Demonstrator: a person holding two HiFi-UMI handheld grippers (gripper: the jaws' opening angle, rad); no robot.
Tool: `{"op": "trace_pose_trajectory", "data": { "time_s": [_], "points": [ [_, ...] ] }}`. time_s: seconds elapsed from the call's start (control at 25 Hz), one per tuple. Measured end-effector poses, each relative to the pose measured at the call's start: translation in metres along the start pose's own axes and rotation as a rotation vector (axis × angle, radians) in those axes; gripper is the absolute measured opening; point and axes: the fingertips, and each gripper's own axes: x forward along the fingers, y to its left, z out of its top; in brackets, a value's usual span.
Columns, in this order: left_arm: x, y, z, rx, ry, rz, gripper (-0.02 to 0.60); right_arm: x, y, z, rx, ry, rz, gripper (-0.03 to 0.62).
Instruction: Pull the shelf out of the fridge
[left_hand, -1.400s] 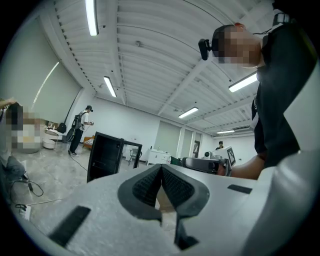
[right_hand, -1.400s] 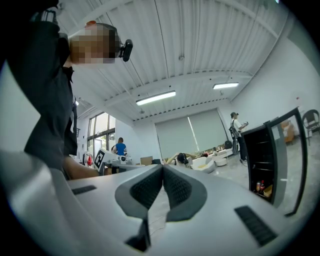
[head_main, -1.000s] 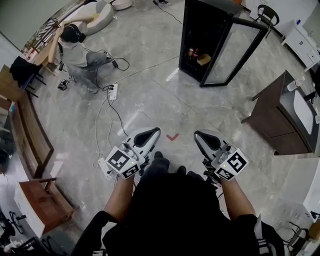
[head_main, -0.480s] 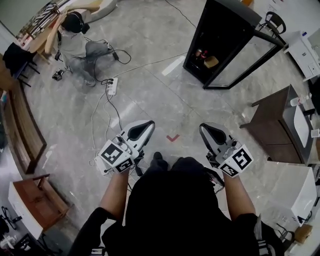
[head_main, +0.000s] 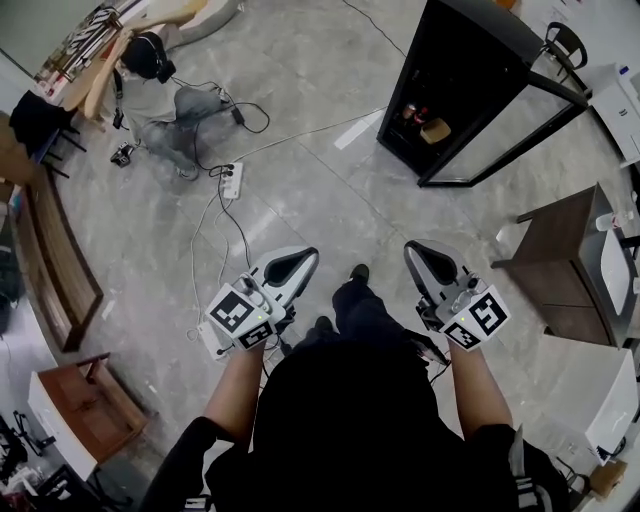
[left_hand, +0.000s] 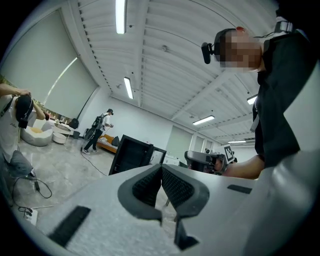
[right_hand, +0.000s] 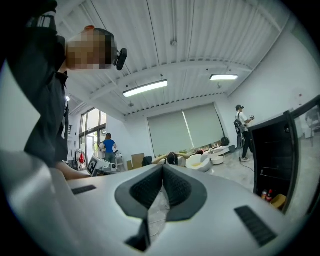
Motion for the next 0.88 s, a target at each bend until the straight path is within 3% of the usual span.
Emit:
{"op": "trace_pose_trajectory", "data": {
  "time_s": [0.4, 0.56, 0.88],
  "points": [
    [0.121, 0.062, 0.039, 0.04, 0.112, -0.063, 0.02, 0.04, -0.127, 0.036, 0.039, -0.08, -0.027, 0.025],
    [0.173, 0.074, 0.057, 0.07, 0.106, -0.095, 0.02, 0.04, -0.17, 0.035, 0.054, -0.069, -0.022, 0.025],
    [0.214, 0.123, 0.049, -0.006, 0.14, -0.079, 0.02, 0.066, -0.227, 0.034, 0.092, -0.062, -0.037, 0.025]
  ]
}}
